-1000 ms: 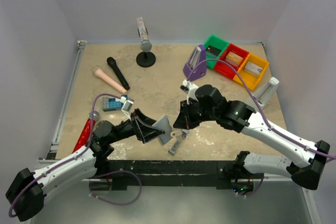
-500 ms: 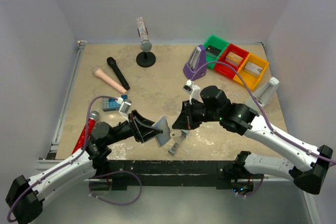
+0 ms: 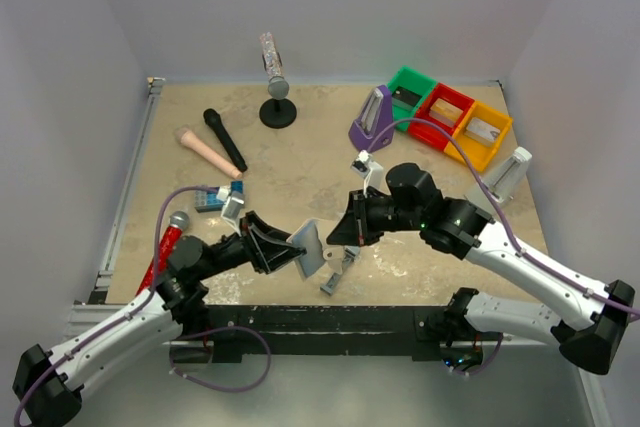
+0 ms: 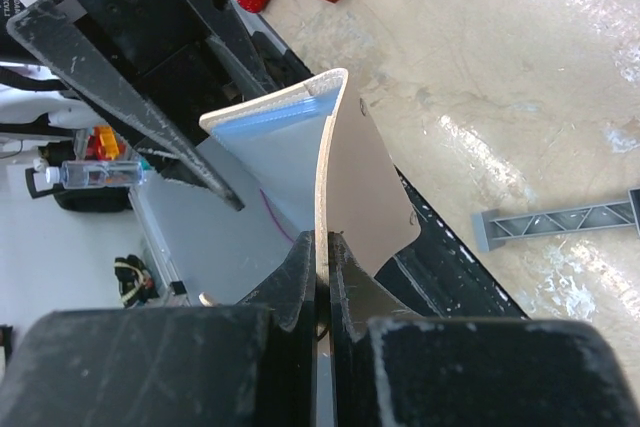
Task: Take the credit cards out of the card holder
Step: Open the card holder.
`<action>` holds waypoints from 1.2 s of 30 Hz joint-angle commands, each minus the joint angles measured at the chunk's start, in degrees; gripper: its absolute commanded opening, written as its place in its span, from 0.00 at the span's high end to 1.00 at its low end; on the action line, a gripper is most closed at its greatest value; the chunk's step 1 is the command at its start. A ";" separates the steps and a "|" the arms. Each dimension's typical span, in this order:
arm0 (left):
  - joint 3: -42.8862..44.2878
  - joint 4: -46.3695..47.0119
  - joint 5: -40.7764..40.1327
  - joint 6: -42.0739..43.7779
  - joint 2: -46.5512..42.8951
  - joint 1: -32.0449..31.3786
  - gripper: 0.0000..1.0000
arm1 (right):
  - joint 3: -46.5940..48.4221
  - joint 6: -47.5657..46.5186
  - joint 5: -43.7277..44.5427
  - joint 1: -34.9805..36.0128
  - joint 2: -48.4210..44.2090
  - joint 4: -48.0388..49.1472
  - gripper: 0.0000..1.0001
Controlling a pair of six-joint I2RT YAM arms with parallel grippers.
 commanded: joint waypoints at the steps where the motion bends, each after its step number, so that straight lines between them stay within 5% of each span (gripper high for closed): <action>1: 1.71 0.05 0.05 0.77 -1.54 -0.31 0.47 | -0.31 1.44 -1.64 -0.51 -1.46 4.63 1.00; 18: -0.05 0.13 -0.65 0.42 -4.61 -0.31 0.60 | -2.42 2.58 -3.49 -1.74 -2.07 7.27 1.00; 27: -0.40 0.48 -0.74 0.33 -4.79 -0.31 0.84 | -2.77 2.41 -4.10 -1.74 -2.07 7.89 1.00; 30: -0.14 0.48 -0.65 0.59 -4.35 -0.31 1.00 | -2.77 2.06 -4.46 -1.74 -1.99 7.80 1.00; 35: 3.98 -8.01 -2.23 2.43 -3.83 -0.31 1.00 | -3.03 0.22 -4.02 -1.74 -2.51 7.01 1.00; 36: 6.61 -10.91 -2.58 3.22 -3.56 -0.31 1.00 | -3.03 -0.31 -4.02 -1.74 -2.51 6.49 0.90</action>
